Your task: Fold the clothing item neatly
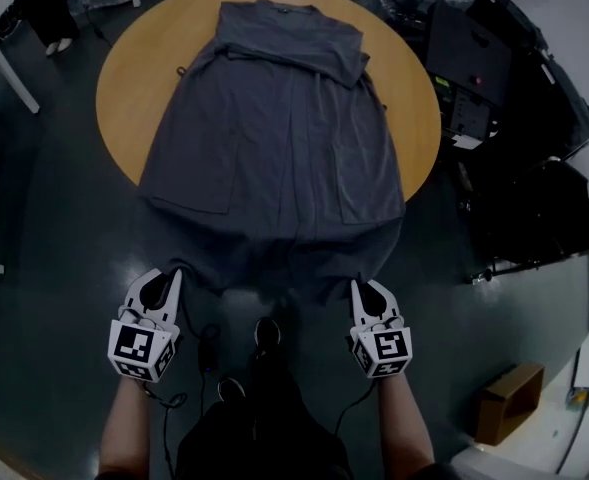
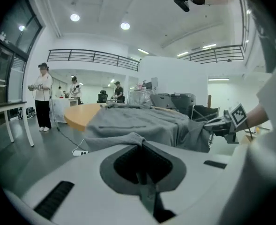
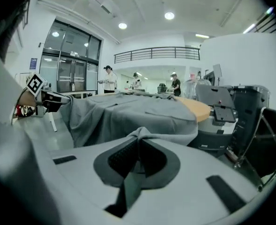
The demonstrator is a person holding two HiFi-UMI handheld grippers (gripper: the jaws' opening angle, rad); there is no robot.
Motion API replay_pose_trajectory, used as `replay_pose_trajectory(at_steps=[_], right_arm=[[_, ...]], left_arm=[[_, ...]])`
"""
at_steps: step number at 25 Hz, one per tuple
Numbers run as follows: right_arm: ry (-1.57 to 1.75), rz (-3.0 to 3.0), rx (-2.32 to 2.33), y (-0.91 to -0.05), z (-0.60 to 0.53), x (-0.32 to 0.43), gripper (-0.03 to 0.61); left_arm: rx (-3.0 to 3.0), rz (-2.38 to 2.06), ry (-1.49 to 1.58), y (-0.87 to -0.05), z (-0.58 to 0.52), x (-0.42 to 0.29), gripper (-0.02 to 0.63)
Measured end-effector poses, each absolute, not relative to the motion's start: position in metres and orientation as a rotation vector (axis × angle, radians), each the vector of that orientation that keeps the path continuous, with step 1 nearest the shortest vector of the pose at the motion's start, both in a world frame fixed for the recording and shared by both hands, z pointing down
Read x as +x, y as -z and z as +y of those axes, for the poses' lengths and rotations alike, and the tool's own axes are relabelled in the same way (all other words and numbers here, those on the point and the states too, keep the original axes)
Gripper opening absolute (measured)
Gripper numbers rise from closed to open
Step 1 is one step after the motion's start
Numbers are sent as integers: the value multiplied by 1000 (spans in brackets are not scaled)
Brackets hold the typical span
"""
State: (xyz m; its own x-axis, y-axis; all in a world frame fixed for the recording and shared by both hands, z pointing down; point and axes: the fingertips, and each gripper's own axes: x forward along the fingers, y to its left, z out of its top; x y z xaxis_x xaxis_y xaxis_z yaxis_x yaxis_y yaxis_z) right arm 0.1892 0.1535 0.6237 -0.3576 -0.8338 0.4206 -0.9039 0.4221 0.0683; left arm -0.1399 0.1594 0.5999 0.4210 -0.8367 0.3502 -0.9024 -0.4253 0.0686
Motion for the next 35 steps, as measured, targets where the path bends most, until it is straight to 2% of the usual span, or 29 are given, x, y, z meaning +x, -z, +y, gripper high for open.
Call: replay_pose_trajectory(at_steps=[8, 18, 28, 35], right_arm=[[-112, -2379, 1456, -499, 127, 193, 0], [26, -2526, 1426, -398, 12, 208, 0], [109, -2504, 1454, -364, -104, 184, 0], [111, -2436, 1556, -343, -207, 191, 0]], left_arm=[[2476, -1552, -357, -474, 123, -126, 14], [2442, -1672, -283, -385, 31, -120, 14], [2479, -1713, -270, -355, -77, -113, 14], [2463, -1688, -180, -342, -184, -144, 14]])
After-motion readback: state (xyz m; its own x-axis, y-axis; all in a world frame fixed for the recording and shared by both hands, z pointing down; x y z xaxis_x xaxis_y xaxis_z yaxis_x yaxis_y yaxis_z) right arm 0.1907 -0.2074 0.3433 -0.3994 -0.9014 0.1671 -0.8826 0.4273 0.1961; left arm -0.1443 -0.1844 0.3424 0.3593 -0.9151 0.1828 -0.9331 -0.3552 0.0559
